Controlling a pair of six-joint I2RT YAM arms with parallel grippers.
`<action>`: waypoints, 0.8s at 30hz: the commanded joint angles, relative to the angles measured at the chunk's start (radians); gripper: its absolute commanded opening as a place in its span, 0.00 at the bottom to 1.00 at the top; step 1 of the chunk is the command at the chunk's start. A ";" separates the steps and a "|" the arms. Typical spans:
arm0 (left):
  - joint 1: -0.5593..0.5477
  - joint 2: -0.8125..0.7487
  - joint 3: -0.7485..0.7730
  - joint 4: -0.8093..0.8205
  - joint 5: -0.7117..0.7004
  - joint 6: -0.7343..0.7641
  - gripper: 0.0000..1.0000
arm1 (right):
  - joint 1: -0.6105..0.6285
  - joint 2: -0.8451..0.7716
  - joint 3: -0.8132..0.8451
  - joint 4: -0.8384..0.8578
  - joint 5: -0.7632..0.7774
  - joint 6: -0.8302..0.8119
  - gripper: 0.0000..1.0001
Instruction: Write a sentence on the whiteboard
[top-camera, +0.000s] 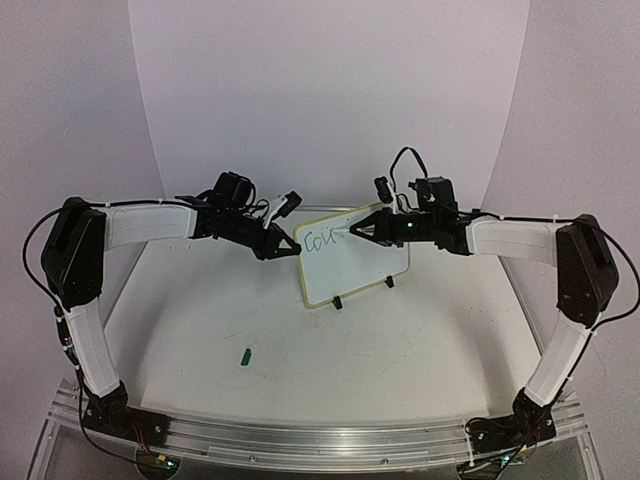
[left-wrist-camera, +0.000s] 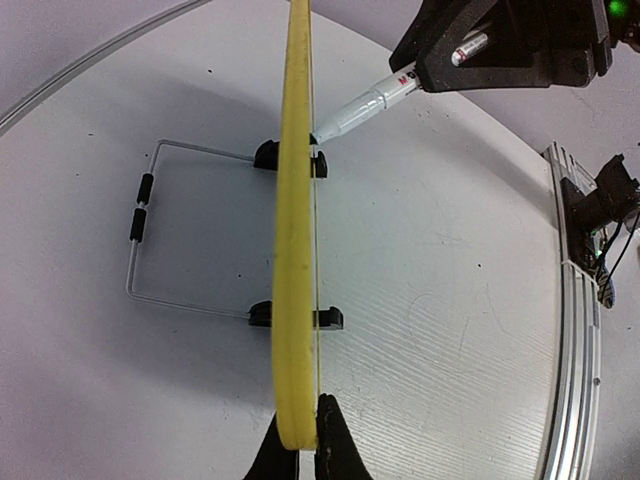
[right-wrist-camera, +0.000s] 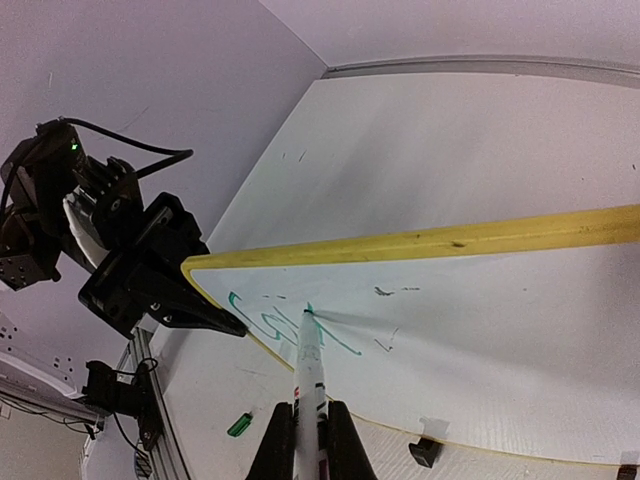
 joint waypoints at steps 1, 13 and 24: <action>-0.007 0.020 0.030 -0.025 -0.010 0.019 0.00 | 0.003 -0.048 0.001 0.027 0.095 0.008 0.00; -0.007 0.015 0.029 -0.022 -0.009 0.016 0.00 | 0.002 -0.072 -0.043 0.027 0.107 0.013 0.00; -0.007 0.014 0.029 -0.022 -0.009 0.016 0.00 | 0.002 -0.042 -0.087 0.025 0.102 0.014 0.00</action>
